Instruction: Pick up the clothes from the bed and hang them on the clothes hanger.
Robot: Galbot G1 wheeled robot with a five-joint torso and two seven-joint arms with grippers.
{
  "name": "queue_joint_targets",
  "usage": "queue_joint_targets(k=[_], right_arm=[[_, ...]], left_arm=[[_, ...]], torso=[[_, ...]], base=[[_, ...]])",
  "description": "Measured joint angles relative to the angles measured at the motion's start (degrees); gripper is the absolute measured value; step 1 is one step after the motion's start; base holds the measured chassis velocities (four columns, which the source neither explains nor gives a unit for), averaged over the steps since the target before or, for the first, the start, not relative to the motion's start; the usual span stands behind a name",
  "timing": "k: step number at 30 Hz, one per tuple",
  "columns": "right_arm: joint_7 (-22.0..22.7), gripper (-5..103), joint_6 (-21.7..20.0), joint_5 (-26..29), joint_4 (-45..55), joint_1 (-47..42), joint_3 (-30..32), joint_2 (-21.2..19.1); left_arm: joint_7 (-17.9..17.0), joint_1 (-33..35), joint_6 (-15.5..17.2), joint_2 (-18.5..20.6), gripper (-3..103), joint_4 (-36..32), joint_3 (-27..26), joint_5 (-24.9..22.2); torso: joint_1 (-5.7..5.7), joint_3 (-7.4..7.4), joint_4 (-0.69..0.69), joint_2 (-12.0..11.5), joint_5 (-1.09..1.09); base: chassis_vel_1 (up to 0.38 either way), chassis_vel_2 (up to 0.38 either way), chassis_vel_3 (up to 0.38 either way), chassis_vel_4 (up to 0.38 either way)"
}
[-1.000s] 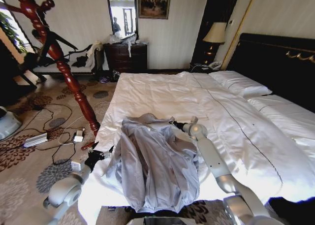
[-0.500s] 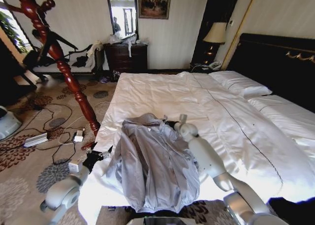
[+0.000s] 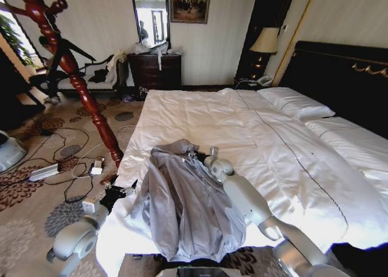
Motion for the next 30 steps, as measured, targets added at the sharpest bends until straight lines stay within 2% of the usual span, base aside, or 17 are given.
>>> queue_joint_targets(k=[3, 5, 8, 10, 12, 16, 21, 22, 30], right_arm=[[-2.3, 84, 3.7, -8.1, -2.0, 0.0, 0.4, -0.7], [-2.9, 84, 4.4, -10.2, -2.3, 0.0, 0.1, -1.1], [-4.3, 98, 8.0, -18.6, -2.8, -0.4, -1.8, -2.6], [-4.0, 100, 8.7, -20.8, -2.4, -0.8, -1.9, -2.6], [-3.2, 100, 8.6, -19.8, -1.0, -1.3, -1.9, -2.7], [-1.8, 100, 6.4, -13.5, 1.5, -2.3, -0.2, -3.0], [-1.7, 100, 4.6, -9.5, 1.6, -2.8, 0.8, -3.6], [-1.7, 100, 3.5, -7.1, 1.4, -3.1, 1.6, -3.8], [-1.8, 100, 2.0, -3.4, -0.2, -3.4, 4.4, -4.8]], left_arm=[[0.0, -0.2, 0.0, -0.3, 100, 0.1, 0.5, 0.1], [0.0, -0.3, 0.0, -0.3, 100, 0.1, 0.6, 0.1], [0.1, -0.5, 0.0, -0.3, 100, 0.2, 0.6, 0.1], [0.1, -0.6, 0.0, -0.3, 100, 0.3, 0.6, 0.1], [0.2, -0.7, 0.0, -0.4, 100, 0.5, 0.6, 0.1], [0.2, -1.6, 0.0, -0.7, 100, 0.8, 1.6, 0.1], [0.0, -1.9, 0.0, -0.6, 100, 0.8, 2.1, 0.1], [-0.1, -2.0, 0.0, -0.3, 100, 0.8, 2.2, 0.1], [-0.2, -2.2, 0.1, 0.3, 100, 1.1, 2.1, -0.5]], torso=[[0.0, 0.0, 0.0, 0.0, 0.0], [0.0, 0.0, 0.0, 0.0, 0.01], [0.0, 0.0, -0.03, 0.0, 0.01], [0.0, 0.0, 0.0, 0.0, 0.02], [0.0, 0.0, 0.01, 0.0, 0.01], [0.0, 0.0, 0.0, 0.0, 0.01], [0.0, 0.0, -0.01, 0.0, 0.01], [0.0, 0.0, -0.01, 0.0, 0.01], [0.0, 0.0, 0.0, 0.0, 0.02]], base=[[0.0, 0.0, 0.0, 0.0], [0.0, 0.0, 0.0, 0.0], [0.0, 0.0, 0.0, 0.0], [0.0, 0.0, 0.0, 0.0], [0.0, 0.0, 0.0, 0.0], [0.0, 0.0, 0.0, 0.0], [0.0, 0.0, 0.0, 0.0], [0.0, 0.0, 0.0, 0.0], [0.0, 0.0, 0.0, 0.0]])
